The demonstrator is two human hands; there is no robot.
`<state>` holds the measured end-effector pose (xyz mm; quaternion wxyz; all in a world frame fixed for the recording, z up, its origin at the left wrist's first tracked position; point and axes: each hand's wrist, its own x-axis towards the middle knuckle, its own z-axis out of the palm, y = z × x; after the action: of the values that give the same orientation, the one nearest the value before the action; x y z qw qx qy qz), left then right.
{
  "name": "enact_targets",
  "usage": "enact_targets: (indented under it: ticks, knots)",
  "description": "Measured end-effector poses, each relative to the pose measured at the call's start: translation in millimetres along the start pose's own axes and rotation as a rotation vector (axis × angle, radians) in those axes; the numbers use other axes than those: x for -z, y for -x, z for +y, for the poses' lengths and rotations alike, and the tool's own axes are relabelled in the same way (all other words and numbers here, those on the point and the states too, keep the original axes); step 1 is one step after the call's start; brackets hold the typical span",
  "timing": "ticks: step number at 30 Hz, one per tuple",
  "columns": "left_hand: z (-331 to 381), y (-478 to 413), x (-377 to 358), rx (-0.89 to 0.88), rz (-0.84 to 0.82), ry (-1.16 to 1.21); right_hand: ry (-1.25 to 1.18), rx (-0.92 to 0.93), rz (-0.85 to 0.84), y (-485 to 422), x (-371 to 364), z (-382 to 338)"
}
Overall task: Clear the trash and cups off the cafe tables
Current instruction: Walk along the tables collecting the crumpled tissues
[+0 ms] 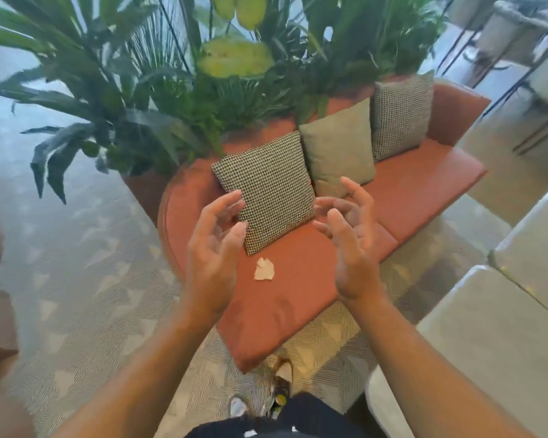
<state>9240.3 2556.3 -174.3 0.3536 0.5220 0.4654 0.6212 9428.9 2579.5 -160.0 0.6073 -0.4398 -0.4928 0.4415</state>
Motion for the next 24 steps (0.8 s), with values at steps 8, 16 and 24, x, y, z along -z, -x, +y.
enact_targets:
  ticks: [8, 16, 24]
  knots:
    - [-86, -50, -24, 0.104, 0.066, -0.048, 0.052, -0.109, -0.045, -70, -4, 79]
    - [-219, -57, -30, 0.279, 0.057, -0.114, 0.171, -0.296, -0.094, -97, -6, 218]
    - [-393, -26, -27, 0.444, 0.001, -0.071, 0.418, -0.515, -0.145, -67, -8, 446]
